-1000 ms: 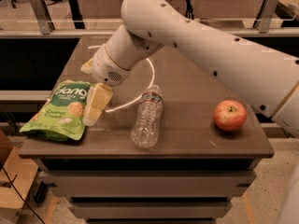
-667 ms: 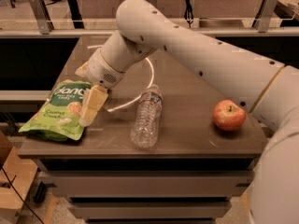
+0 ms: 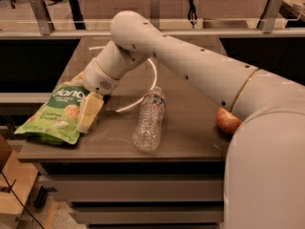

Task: Pick green rice chip bag

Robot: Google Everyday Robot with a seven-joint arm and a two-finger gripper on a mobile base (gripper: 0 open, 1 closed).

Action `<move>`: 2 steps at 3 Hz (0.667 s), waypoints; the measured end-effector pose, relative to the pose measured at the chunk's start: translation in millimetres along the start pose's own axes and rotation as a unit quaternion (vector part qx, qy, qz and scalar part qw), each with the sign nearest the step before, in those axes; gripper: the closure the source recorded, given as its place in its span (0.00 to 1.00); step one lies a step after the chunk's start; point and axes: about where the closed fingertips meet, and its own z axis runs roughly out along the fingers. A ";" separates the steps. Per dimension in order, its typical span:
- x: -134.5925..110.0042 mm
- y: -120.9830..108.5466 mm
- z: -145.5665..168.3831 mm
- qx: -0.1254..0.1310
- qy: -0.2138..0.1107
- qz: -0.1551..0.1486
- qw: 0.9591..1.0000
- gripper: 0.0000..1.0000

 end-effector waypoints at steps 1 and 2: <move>-2.3 -1.1 -0.5 0.001 -0.002 -0.003 1.000 0.40; -13.0 -2.0 -15.7 0.012 0.009 -0.012 1.000 0.64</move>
Offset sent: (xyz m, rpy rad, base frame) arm 0.0049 -0.0119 0.0513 -0.0228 -0.0927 -0.0154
